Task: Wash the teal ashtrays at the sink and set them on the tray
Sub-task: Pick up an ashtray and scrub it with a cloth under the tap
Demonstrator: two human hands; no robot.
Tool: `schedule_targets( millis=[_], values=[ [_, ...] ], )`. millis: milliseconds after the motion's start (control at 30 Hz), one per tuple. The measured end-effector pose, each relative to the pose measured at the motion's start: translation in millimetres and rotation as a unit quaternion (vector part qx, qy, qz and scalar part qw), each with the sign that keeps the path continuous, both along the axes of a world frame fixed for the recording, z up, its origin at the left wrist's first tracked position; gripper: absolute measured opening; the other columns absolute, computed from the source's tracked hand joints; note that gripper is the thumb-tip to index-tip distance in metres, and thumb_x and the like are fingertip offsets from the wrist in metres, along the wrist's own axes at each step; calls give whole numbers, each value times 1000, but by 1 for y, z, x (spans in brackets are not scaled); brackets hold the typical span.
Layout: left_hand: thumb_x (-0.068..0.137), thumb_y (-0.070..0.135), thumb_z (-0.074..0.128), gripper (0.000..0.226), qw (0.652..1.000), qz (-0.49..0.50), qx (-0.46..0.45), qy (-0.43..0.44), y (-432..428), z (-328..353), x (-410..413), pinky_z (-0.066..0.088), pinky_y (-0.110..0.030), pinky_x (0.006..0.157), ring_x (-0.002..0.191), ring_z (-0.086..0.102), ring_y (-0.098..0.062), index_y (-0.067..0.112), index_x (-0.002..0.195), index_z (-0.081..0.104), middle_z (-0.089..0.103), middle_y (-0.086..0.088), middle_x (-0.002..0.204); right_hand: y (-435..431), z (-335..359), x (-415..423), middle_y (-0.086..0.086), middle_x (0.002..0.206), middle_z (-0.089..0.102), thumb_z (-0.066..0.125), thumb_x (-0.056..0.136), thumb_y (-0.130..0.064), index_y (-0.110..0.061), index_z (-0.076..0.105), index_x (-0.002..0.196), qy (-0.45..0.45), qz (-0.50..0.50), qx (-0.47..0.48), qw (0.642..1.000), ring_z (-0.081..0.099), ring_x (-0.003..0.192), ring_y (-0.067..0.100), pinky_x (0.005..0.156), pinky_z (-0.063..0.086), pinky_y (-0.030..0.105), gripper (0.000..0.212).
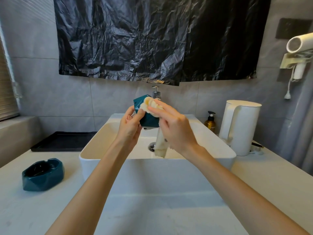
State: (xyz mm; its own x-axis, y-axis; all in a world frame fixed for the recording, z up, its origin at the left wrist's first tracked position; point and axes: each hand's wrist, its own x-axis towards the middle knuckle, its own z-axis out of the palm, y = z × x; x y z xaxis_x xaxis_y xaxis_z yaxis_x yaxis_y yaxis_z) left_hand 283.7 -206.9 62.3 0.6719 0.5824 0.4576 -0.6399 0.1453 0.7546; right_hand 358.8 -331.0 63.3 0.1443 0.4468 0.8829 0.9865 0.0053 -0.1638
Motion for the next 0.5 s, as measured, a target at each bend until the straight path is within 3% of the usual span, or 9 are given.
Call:
schedule_targets(
  millis=[133,233,333,500],
  values=[
    [93,19,55,24,998,-11,47,40,-25,7,5,55,-22,75,92,65,-13,10,116,54,68,-4,100,-57,12,12,4,122,65,46,90,-5,-12,73,99,-18,-62,78,995,64,102,18,85,52,24,30],
    [92,18,56,28,993,-20,102,61,-45,10,9,53,-19,71,90,65,-12,8,119,54,69,-2,97,-102,9,31,0,121,63,44,88,0,-16,71,97,14,-168,77,983,59,105,20,83,48,31,33],
    [91,20,58,34,980,-37,170,97,-65,9,14,52,-20,77,97,64,-14,8,122,54,68,-3,103,-144,-3,53,-2,124,58,45,91,-2,-21,68,108,56,-310,3,949,50,109,24,75,45,35,34],
    [88,21,59,25,961,-78,224,141,-102,2,22,51,-17,75,94,65,-12,15,112,59,71,2,96,-199,-50,83,6,132,54,43,94,-12,-30,46,136,165,-439,-232,852,47,116,33,87,44,40,46]
  ],
)
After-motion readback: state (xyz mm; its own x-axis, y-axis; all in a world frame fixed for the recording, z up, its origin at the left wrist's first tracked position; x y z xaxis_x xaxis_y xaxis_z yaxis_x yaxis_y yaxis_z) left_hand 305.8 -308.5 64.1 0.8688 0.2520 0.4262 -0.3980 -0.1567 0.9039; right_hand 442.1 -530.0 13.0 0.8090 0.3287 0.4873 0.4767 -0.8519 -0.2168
